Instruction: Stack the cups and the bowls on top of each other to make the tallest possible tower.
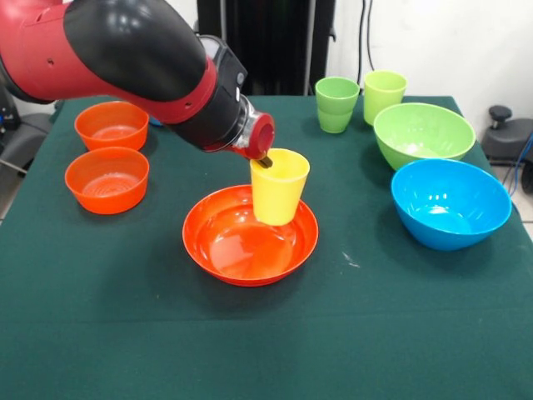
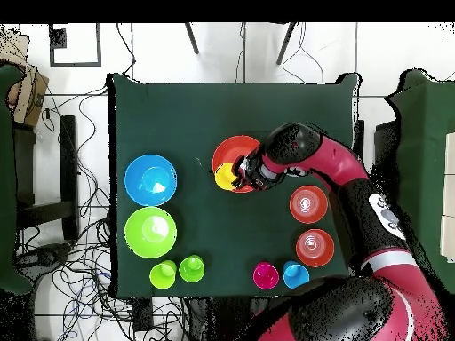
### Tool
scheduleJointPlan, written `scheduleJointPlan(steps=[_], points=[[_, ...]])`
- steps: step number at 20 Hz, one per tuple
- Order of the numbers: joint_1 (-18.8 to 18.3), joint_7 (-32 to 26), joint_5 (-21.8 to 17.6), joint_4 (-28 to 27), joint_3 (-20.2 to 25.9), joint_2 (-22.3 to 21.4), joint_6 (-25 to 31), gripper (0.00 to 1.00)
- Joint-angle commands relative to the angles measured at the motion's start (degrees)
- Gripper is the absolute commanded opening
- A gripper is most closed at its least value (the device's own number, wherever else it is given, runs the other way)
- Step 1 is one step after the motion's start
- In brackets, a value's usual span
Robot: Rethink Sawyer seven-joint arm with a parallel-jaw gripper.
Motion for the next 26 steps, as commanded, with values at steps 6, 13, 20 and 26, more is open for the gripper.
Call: scheduleJointPlan(steps=[6, 13, 20, 26], points=[[-1.1, -12.8, -4.1, 1.0, 3.3, -0.4, 1.2, 0.0], [-1.3, -14.9, -5.3, -2.6, 3.1, 0.8, 4.0, 0.0], [0.1, -17.0, -6.5, -11.3, 3.4, 4.0, 10.0, 0.0], [0.8, -18.4, -7.6, -16.8, 4.1, 7.1, 12.2, 0.0]])
